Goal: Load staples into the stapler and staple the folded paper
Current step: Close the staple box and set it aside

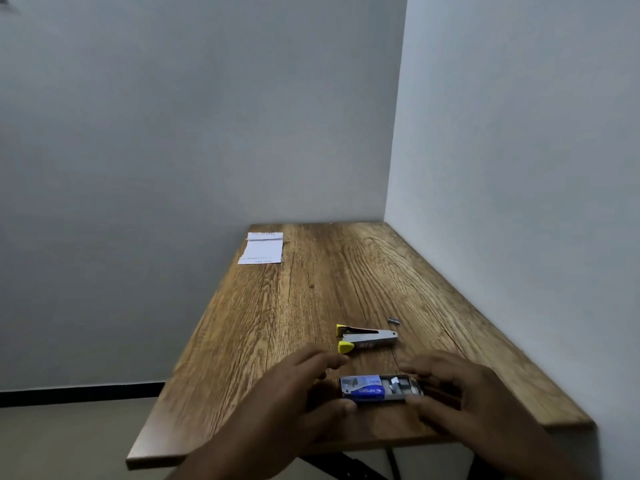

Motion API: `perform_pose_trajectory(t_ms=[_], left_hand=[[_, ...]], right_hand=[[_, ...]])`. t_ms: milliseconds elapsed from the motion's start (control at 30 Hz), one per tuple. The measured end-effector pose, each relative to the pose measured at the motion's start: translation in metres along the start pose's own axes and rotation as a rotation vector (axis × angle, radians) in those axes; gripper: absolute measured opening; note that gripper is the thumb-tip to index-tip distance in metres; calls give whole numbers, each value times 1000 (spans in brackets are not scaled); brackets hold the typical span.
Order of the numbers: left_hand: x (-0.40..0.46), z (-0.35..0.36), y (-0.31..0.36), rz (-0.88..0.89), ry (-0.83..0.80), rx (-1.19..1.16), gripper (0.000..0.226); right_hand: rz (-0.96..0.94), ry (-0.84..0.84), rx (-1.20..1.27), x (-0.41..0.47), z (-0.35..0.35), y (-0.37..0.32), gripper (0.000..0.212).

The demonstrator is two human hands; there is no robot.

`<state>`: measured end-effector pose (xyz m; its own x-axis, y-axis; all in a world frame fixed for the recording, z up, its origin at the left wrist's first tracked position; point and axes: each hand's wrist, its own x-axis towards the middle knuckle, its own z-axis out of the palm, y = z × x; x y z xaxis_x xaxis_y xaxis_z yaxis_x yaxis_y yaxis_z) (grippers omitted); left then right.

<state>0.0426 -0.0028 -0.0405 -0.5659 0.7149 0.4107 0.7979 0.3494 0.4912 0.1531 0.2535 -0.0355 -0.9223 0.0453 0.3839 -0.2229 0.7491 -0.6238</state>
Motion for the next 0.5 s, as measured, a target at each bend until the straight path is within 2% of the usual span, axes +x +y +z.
perform_pose_trajectory(t_ms=[100, 267, 400, 500], left_hand=[[3, 7, -2, 6, -17, 17, 53], [7, 10, -6, -3, -19, 34, 36], [5, 12, -7, -14, -9, 35, 35], [6, 12, -8, -20, -2, 26, 37]], right_hand=[[22, -9, -54, -2, 1, 0, 45], [59, 50, -7, 1, 4, 4, 49], [71, -39, -8, 4, -2, 3, 56], [119, 19, 60, 19, -11, 5, 42]])
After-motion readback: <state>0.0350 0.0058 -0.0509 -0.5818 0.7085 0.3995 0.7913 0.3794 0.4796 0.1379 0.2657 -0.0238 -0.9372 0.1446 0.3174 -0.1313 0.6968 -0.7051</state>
